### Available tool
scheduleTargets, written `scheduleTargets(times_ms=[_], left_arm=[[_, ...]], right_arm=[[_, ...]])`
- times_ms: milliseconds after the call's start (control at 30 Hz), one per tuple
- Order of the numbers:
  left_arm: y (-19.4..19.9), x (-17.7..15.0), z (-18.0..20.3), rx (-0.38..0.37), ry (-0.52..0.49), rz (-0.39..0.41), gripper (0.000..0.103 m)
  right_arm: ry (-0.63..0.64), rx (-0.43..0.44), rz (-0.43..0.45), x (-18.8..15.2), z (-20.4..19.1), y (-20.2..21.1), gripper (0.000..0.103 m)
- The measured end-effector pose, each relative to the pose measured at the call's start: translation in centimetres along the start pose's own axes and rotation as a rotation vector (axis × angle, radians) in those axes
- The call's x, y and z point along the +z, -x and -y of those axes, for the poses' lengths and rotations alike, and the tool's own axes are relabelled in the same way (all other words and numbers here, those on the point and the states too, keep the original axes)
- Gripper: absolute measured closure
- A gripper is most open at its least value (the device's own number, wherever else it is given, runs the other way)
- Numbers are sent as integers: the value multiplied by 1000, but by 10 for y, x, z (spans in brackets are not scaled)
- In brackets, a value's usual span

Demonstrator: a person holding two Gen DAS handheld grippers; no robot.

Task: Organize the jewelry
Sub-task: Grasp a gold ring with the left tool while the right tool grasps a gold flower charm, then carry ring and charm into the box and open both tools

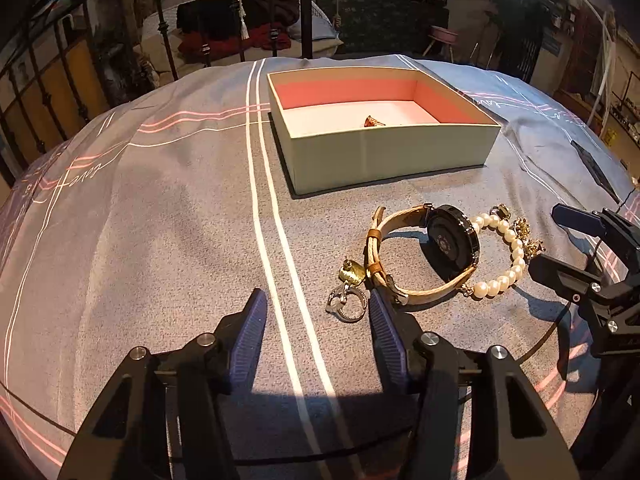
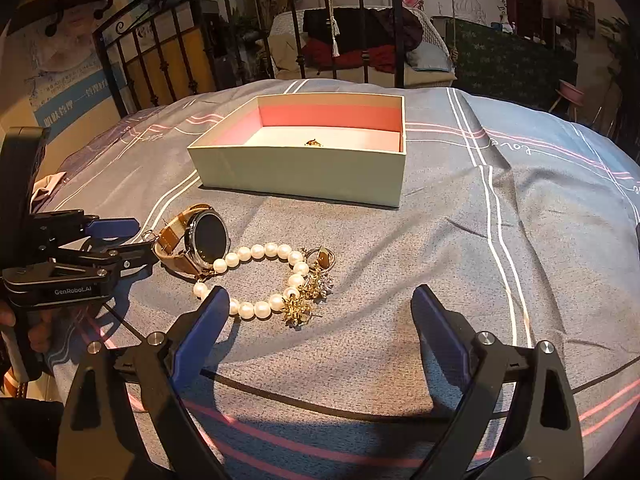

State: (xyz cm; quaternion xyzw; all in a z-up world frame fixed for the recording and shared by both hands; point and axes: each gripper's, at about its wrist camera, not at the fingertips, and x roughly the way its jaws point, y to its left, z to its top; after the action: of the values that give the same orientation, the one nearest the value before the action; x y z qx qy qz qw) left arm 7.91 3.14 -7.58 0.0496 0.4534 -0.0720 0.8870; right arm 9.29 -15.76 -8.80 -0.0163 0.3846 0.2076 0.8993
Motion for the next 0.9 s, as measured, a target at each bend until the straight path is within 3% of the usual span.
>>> scheduleTargets(times_ms=[33, 100, 133, 300, 500, 633, 700, 833, 900], left_arm=[[-1, 1, 3, 0, -13, 1, 64], [-1, 2, 9, -14, -38, 6, 82], [-1, 1, 12, -15, -50, 9, 83], [4, -1, 9, -30, -23, 29, 83], [14, -1, 4, -56, 26, 45, 83], [18, 2, 1, -82, 60, 52, 83], [19, 2, 2, -84, 66, 51, 83], [20, 3, 2, -92, 70, 51, 83], [20, 3, 2, -88, 75, 52, 83]], right_arm=[[6, 0, -5, 0, -1, -1, 15], [13, 6, -23, 0, -3, -5, 15], [18, 7, -27, 1, -4, -5, 15], [34, 27, -39, 4, -7, -7, 20], [-7, 67, -59, 6, 1, -9, 42], [21, 80, -67, 3, -1, -10, 66], [31, 79, -64, 2, -4, -8, 69], [54, 90, -63, -1, -8, -5, 85], [64, 90, -63, -2, -9, -6, 85]])
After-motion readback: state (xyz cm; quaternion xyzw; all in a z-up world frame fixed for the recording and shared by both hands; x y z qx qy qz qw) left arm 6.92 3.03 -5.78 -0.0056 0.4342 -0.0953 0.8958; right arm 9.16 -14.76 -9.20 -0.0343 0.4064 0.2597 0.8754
